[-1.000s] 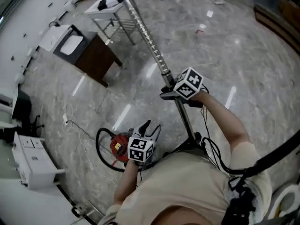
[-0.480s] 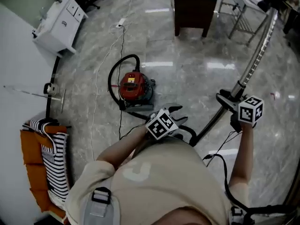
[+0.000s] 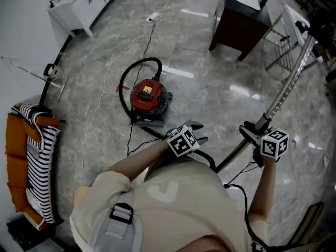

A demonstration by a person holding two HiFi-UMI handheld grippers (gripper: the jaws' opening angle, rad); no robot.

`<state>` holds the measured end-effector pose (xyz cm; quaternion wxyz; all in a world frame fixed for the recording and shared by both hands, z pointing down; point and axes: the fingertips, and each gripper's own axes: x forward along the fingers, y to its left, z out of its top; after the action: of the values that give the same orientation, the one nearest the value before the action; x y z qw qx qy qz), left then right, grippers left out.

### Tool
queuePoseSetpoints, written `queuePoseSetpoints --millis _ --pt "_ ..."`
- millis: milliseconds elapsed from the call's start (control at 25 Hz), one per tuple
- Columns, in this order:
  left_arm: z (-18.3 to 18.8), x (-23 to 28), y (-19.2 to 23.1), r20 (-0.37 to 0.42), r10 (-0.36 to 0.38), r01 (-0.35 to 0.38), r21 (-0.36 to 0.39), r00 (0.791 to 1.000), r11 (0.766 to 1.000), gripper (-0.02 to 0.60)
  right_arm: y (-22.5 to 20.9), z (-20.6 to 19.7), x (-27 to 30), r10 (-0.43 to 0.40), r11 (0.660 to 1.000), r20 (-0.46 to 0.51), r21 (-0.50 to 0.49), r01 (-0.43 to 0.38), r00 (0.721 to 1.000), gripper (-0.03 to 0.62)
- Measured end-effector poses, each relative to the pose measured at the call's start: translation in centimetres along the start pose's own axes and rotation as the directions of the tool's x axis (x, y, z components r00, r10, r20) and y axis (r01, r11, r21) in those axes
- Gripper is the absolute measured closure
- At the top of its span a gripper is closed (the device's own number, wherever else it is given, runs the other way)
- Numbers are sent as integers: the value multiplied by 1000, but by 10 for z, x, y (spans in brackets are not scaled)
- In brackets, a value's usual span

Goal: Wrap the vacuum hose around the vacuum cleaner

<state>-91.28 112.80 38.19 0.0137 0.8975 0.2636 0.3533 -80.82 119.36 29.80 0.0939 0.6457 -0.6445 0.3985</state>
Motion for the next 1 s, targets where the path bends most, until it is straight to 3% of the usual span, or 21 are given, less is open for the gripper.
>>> queuePoseSetpoints --millis 320,440,720,1000 --pt "37 -2 93 -7 29 -30 -96 1000 995 367 -67 78 50 9 999 -139 -32 -14 990 470" --pt "40 -6 108 8 70 -68 -165 998 984 367 -80 77 68 60 998 -190 -9 -63 980 473" --pt "17 -24 154 -3 136 -133 -226 991 965 367 -124 85 114 31 999 -241 19 -28 970 473" --pt "26 -1 190 -64 217 -226 -274 974 935 367 -175 117 137 77 992 -261 -79 -100 962 473"
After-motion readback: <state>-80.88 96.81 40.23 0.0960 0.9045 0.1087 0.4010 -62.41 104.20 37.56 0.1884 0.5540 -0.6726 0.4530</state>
